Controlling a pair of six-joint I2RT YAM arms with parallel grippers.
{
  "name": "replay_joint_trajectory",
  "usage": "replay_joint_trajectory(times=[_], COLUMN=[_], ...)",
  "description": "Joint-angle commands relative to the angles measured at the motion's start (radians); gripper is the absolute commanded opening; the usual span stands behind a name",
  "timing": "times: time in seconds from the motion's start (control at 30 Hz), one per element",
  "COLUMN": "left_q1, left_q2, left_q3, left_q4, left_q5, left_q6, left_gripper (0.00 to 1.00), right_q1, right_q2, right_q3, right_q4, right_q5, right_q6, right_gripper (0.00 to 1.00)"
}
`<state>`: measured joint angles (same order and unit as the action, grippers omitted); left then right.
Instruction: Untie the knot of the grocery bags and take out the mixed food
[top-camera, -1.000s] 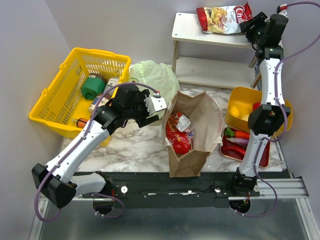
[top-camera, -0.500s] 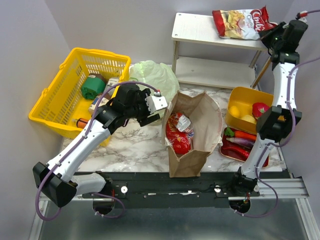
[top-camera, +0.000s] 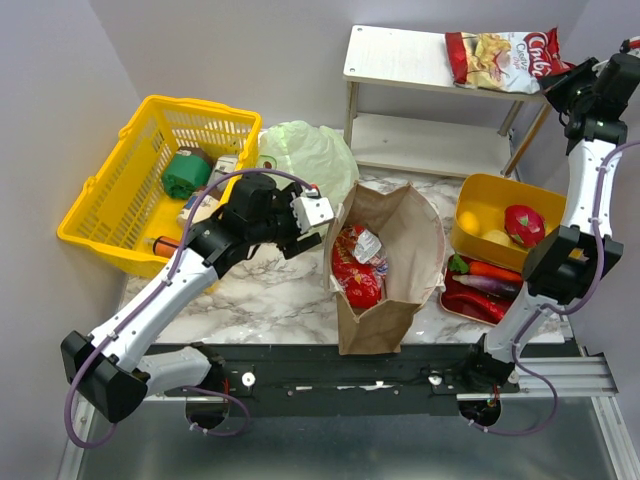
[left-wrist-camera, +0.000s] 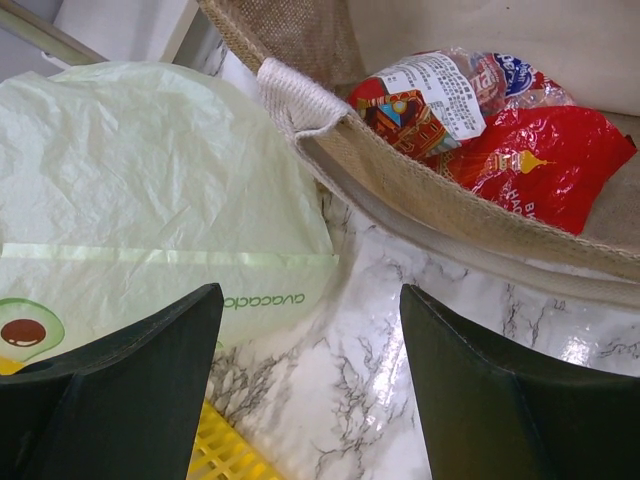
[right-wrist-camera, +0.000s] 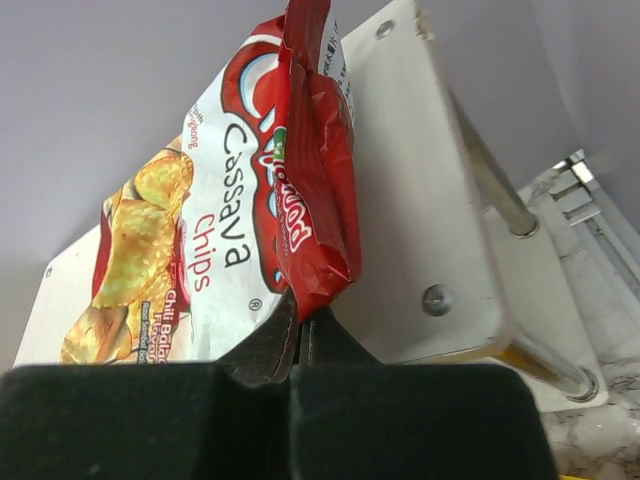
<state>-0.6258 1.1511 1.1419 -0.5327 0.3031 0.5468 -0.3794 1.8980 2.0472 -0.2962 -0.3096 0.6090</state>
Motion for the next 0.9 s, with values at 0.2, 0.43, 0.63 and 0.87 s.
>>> replay_joint_trajectory(times=[0.2,0.43,0.63,0.87], left_q1=[-0.015,-0.022,-0.028,-0.028], left_q2=[-0.016,0.041,0.075,-0.019], left_q3=[0.027,0.174,0.141,-0.039], left_q4=[-0.003,0.063,0.138,0.206], left_q5=[0.025,0.027,0.099,0.113], left_q6=[-0.013,-0.2,-0.398,-0.498], left_gripper=[0.83,0.99,0.99,0.98], right_q1=[0.022,-0.019,-0.003,0.433], right_q2=[-0.005,-0.246,-0.604,-0.999], right_q3=[0.01,-0.215,-0.554,-0.996], right_q4=[-0.014,-0.037,-0.107,-0.078], right_q5=[-0.046,-0.115,-0.167,-0.282], right_q6=[-0.014,-0.006,-0.041,-0.541], right_gripper=[0.41,0.89,0.99,1.0])
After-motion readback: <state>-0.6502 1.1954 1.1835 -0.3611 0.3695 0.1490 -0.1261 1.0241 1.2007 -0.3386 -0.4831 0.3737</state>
